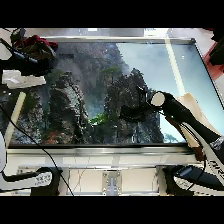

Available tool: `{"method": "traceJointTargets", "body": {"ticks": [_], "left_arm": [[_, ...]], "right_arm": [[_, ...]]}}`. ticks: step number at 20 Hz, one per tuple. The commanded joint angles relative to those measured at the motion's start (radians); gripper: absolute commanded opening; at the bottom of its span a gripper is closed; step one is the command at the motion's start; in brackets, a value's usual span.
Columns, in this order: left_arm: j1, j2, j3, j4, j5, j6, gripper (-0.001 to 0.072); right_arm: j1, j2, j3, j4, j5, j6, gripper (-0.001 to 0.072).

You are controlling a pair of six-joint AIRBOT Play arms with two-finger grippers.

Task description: Fold the shirts.

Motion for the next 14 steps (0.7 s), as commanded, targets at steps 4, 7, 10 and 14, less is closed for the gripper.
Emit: {"method": "traceJointTargets", "body": {"ticks": [4,7,10,14], "left_arm": [[0.000,0.000,0.000,0.000,0.000,0.000,0.0020],[0.000,0.000,0.000,0.000,0.000,0.000,0.0020],[0.000,0.000,0.000,0.000,0.000,0.000,0.0020],[0.000,0.000,0.000,0.000,0.006,0.000,0.0020]], "right_arm": [[0.001,-0.001,-0.001,0.000,0.000,0.000,0.0380],[0.001,-0.001,-0.001,-0.002,0.000,0.000,0.0380],[0.002,-0.001,-0.001,-0.005,-0.033,0.000,0.0380],[0.003,-0.001,-0.001,-0.028,-0.048,0.000,0.0380]]}}
